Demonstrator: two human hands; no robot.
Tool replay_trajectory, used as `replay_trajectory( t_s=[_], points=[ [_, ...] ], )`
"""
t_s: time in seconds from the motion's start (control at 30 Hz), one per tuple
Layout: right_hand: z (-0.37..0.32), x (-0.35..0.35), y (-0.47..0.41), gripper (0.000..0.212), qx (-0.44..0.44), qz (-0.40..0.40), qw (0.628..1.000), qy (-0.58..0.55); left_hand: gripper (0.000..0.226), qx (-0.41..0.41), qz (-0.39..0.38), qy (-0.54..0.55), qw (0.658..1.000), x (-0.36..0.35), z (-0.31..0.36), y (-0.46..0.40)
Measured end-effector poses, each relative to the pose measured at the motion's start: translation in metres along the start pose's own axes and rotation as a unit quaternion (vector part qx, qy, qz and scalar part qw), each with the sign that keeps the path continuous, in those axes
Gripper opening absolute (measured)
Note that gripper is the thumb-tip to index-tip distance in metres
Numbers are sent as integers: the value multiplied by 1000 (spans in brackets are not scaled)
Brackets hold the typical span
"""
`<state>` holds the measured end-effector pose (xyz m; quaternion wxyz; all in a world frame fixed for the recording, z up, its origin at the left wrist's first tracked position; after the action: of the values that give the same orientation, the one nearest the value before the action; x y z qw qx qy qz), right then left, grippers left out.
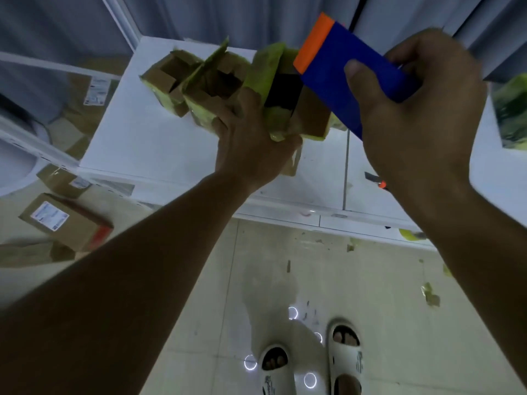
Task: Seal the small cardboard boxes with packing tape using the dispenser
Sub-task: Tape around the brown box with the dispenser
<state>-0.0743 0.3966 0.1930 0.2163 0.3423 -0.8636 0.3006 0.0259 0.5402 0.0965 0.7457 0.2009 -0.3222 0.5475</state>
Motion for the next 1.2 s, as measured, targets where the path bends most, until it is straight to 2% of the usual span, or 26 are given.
replay_trajectory(
  t_s=[0.2, 0.33, 0.53, 0.77, 0.93, 1.07, 1.2],
  points=[
    [-12, 10, 29, 25, 0, -11, 1000, 9, 85, 12, 17, -27, 999, 16, -7, 35],
    [-23, 10, 49, 27, 4, -34, 999, 7, 77, 30, 18, -45, 998, 32, -9, 56],
    [-64, 43, 68, 25, 25, -63, 998, -12, 77, 37, 44, -91, 994, 87, 27, 89],
    [-134, 146, 74, 24, 69, -69, 995, -14, 82, 40, 46, -153, 986, 165, 134, 137],
    [-190, 239, 73, 24, 106, -76, 991, -4, 72, 44, 19, -154, 987, 214, 228, 176],
    [-228, 323, 70, 25, 134, -49, 990, 20, 62, 41, -10, -140, 989, 246, 308, 205],
    [-257, 410, 62, 25, 123, -16, 991, 43, 57, 24, -20, -156, 987, 278, 388, 231]
  ],
)
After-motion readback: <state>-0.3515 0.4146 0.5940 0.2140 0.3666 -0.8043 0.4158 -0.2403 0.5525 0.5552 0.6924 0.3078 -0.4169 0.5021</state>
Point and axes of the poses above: each hand's wrist, its own y-axis away from the middle knuckle, its own x-axis out of the back of the hand, z = x × y, the point moved 3 cm from there along -y, towards the middle knuckle, and after that the axes turned 1 degree about -x, right-handed, at the moved point
